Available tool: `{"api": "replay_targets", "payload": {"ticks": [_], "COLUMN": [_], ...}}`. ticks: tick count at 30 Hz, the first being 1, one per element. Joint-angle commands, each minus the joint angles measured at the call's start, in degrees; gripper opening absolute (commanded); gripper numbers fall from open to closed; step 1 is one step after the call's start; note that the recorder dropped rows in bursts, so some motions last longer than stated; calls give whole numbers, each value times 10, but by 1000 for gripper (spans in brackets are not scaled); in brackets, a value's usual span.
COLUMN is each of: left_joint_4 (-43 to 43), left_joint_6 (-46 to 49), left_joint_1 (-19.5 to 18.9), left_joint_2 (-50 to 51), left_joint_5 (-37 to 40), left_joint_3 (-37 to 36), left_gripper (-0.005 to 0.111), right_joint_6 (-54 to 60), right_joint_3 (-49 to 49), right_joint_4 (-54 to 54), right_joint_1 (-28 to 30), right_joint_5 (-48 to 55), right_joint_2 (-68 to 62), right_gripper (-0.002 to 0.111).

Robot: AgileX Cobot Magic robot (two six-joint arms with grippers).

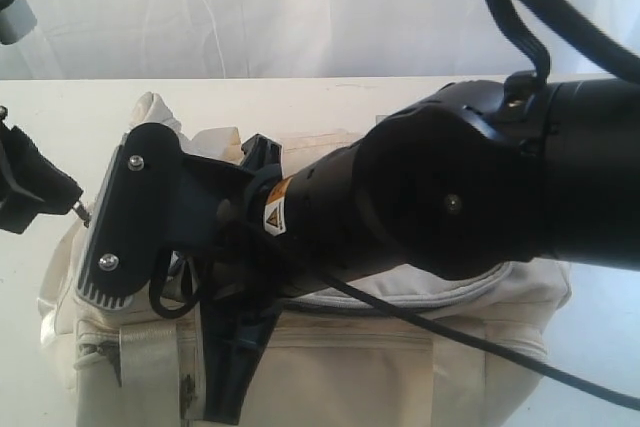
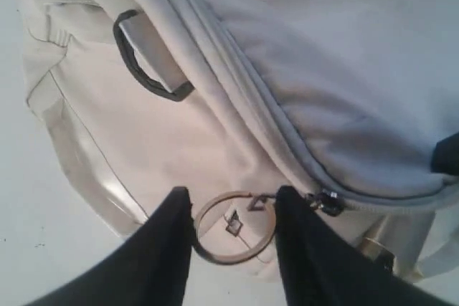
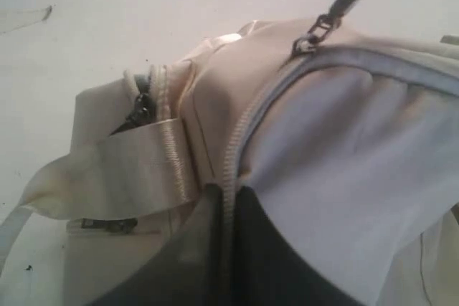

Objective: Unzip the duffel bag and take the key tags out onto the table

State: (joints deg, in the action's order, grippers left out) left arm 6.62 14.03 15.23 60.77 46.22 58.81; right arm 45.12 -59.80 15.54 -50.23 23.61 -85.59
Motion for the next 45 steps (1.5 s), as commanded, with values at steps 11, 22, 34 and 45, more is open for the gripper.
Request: {"api": "replay_targets", "payload": {"ticks": [11,22,34,45], "left_joint_4": [-8,-47,512,525], "left_joint_6": [-22,-14,498,655], "left_joint_1": [-2,-2,-320,-356], "left_joint_2": [61,78,155,221], "left_joint_5": [-190,-112,226,233], "left_joint_3": [6,7,26,-12], "left_gripper": [0,0,0,0], "right_joint_6": [-4,-7,-13,-15], "right_joint_3": [0,0,0,0], "right_joint_4": [-1,-1,-2,-2], "right_joint_1": [-1,-1,-1,-1], "right_joint_5": [23,39,56,60], "right_joint_2": [0,0,0,0], "right_gripper": [0,0,0,0]}}
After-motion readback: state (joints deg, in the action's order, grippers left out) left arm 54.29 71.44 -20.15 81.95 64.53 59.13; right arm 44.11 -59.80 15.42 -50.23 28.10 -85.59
